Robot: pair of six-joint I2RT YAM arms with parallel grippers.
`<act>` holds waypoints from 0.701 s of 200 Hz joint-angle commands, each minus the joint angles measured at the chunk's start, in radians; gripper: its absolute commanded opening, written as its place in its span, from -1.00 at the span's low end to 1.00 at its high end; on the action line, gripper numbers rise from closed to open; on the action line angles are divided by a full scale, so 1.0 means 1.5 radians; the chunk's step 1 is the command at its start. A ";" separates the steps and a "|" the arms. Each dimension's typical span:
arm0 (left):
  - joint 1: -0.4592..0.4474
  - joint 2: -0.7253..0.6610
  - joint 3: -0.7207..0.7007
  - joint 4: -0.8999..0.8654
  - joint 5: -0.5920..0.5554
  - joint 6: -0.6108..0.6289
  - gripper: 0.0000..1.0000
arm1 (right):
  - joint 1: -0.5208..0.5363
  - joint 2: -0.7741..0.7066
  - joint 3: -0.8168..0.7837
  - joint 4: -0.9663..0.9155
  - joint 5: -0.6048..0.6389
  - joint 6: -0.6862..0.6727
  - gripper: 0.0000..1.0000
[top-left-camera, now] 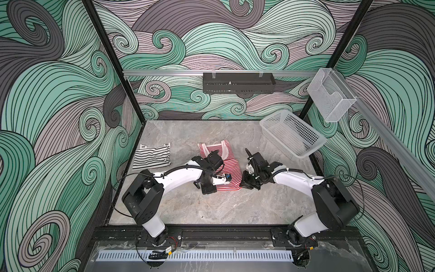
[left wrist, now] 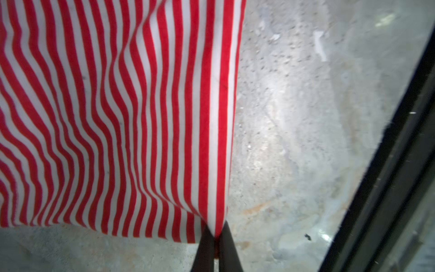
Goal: Fold and stack tank tops
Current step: Fold the tank top at the center of the table.
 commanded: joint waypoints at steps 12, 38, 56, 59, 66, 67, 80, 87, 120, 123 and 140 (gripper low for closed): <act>-0.048 0.005 0.063 -0.163 0.138 0.021 -1.00 | -0.027 -0.116 -0.008 -0.120 0.015 -0.029 -0.94; -0.081 -0.001 0.107 -0.224 0.185 0.032 -1.00 | -0.053 -0.185 0.018 -0.195 0.006 -0.055 -0.93; -0.088 -0.007 0.146 -0.267 0.229 0.036 -1.00 | -0.071 -0.204 0.049 -0.235 -0.008 -0.074 -0.93; -0.088 -0.008 0.153 -0.272 0.236 0.037 -1.00 | -0.074 -0.205 0.054 -0.240 -0.012 -0.076 -0.93; -0.088 -0.012 0.168 -0.284 0.251 0.037 -1.00 | -0.081 -0.205 0.065 -0.246 -0.020 -0.080 -0.93; -0.089 -0.013 0.170 -0.286 0.253 0.038 -1.00 | -0.082 -0.205 0.067 -0.246 -0.021 -0.081 -0.93; -0.089 -0.022 0.194 -0.300 0.271 0.037 -1.00 | -0.091 -0.194 0.090 -0.250 -0.035 -0.087 -0.93; -0.088 -0.028 0.206 -0.305 0.274 0.037 -1.00 | -0.094 -0.184 0.105 -0.251 -0.043 -0.091 -0.93; -0.075 -0.056 0.230 -0.291 0.245 0.024 -1.00 | -0.103 -0.110 0.205 -0.252 -0.064 -0.112 -0.93; -0.070 -0.059 0.228 -0.285 0.238 0.023 -1.00 | -0.103 -0.101 0.214 -0.252 -0.067 -0.114 -0.93; -0.032 -0.067 0.210 -0.255 0.214 0.030 -1.00 | -0.103 -0.045 0.274 -0.242 -0.096 -0.120 -0.93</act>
